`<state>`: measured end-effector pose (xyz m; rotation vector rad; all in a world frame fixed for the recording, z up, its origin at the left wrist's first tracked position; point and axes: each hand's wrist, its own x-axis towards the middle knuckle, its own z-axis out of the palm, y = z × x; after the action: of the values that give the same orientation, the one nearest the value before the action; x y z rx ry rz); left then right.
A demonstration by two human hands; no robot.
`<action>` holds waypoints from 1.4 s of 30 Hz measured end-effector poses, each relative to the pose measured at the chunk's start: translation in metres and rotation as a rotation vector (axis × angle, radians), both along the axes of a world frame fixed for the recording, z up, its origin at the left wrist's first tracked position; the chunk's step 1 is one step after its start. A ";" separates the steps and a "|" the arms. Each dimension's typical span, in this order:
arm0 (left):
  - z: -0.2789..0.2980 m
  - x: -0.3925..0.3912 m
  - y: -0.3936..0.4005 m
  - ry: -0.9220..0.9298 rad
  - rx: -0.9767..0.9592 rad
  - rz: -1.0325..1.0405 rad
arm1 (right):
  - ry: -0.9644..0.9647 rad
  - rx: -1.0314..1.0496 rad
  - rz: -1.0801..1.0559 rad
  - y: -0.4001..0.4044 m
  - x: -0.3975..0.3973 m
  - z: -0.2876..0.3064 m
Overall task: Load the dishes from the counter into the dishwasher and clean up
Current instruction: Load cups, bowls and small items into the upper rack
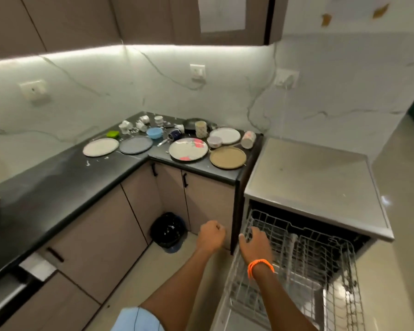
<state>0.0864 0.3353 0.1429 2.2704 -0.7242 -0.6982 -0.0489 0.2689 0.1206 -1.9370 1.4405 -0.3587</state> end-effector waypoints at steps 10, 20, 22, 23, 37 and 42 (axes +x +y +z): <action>0.072 0.166 0.028 -0.066 -0.098 0.013 | -0.063 -0.086 0.031 0.002 0.160 0.064; 0.095 0.307 0.027 -0.080 -0.138 0.072 | -0.083 -0.122 0.079 -0.002 0.290 0.089; 0.092 0.323 0.013 -0.079 -0.136 0.072 | -0.070 -0.121 0.081 -0.016 0.305 0.090; 0.088 0.327 0.006 -0.064 -0.128 0.064 | -0.066 -0.113 0.073 -0.024 0.311 0.086; 0.066 0.428 -0.181 -0.061 -0.005 -0.122 | -0.063 -0.085 -0.056 -0.205 0.411 0.057; 0.080 0.459 -0.264 -0.086 -0.028 -0.128 | -0.064 -0.101 -0.109 -0.283 0.444 0.068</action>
<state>0.5454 0.0713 0.2231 2.2546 -0.9215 -0.6487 0.3953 -0.0138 0.1885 -1.9123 1.5158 -0.5475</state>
